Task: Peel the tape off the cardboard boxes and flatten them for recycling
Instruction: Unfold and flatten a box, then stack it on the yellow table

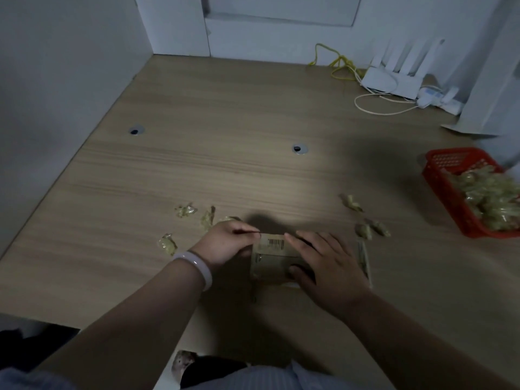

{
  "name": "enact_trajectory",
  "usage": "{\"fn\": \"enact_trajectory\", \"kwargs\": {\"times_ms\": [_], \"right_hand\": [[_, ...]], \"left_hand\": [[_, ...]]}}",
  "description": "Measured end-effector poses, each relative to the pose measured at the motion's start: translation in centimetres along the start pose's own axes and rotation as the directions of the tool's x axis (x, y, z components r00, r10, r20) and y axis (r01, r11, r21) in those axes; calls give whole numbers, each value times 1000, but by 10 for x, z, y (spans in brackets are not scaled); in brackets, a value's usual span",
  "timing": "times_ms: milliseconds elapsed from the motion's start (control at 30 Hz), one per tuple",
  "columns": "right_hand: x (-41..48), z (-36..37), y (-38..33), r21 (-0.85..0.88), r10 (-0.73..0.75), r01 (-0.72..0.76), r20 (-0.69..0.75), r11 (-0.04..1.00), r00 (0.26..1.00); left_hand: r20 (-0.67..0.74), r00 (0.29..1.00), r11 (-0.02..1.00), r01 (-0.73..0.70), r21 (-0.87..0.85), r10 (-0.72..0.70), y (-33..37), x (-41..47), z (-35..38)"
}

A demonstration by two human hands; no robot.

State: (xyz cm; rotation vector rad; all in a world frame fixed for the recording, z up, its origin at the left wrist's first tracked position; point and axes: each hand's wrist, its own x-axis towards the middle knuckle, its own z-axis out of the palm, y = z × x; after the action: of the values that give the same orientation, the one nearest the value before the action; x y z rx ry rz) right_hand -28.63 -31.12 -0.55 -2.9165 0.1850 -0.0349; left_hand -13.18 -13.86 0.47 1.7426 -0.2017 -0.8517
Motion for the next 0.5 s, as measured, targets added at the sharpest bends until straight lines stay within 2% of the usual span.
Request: {"fn": "enact_trajectory", "kwargs": {"times_ms": [67,100,233,500], "right_hand": [[0,0,0,9,-1,1,-4,1000,1000],[1,0,0,12,-1,1,-8,1000,1000],[0,0,0,8,4,-4,-11,1000,1000],[-2,0,0,0,-7,7,16,1000,1000]], "left_hand": [[1,999,991,53,-122,-53,1,1,-4],[17,998,990,62,-129,-60,1,2,-6],[40,999,991,-34,130,29,-1,9,-10],[100,991,919,-125,374,94,-6,21,-10]]}}
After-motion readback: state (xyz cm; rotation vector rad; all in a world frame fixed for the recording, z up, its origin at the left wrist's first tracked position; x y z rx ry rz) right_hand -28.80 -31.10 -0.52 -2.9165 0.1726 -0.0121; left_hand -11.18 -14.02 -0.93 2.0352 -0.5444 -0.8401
